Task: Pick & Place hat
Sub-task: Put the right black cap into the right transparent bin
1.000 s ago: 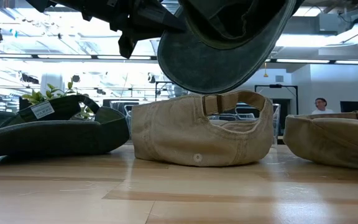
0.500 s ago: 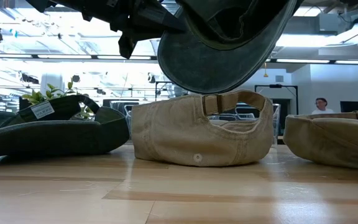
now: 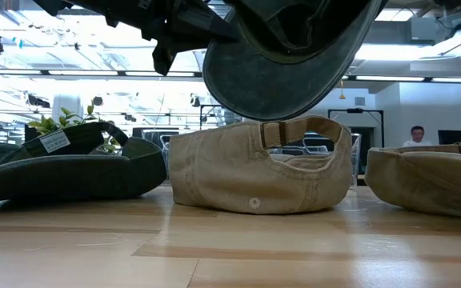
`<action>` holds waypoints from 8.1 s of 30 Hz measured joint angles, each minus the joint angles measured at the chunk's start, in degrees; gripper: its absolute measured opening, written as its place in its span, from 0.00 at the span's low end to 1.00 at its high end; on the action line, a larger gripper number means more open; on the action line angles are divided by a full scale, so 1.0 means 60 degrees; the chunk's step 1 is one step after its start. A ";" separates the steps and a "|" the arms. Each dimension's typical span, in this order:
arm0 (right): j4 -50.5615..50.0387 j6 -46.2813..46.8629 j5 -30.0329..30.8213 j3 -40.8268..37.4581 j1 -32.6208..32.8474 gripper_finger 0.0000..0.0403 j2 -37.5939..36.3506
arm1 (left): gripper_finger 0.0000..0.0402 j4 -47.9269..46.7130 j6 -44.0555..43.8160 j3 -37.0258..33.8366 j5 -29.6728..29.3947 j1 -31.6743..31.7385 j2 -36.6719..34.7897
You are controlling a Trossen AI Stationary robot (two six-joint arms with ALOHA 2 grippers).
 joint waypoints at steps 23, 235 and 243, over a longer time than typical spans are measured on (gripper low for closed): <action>-0.0151 0.4321 -0.2659 -0.0004 -0.1710 0.72 -0.0146 | 0.05 -0.0161 0.0004 0.0000 -0.0007 0.0000 0.0000; -1.4556 0.4970 0.0209 0.5625 0.1117 0.67 0.0936 | 0.05 -0.0641 0.1869 -0.0069 -0.1923 -0.0582 -0.0200; -1.4333 0.4952 -0.1137 0.5625 0.0585 0.67 0.0947 | 0.05 -0.0641 0.1865 -0.0069 -0.1920 -0.0583 -0.0200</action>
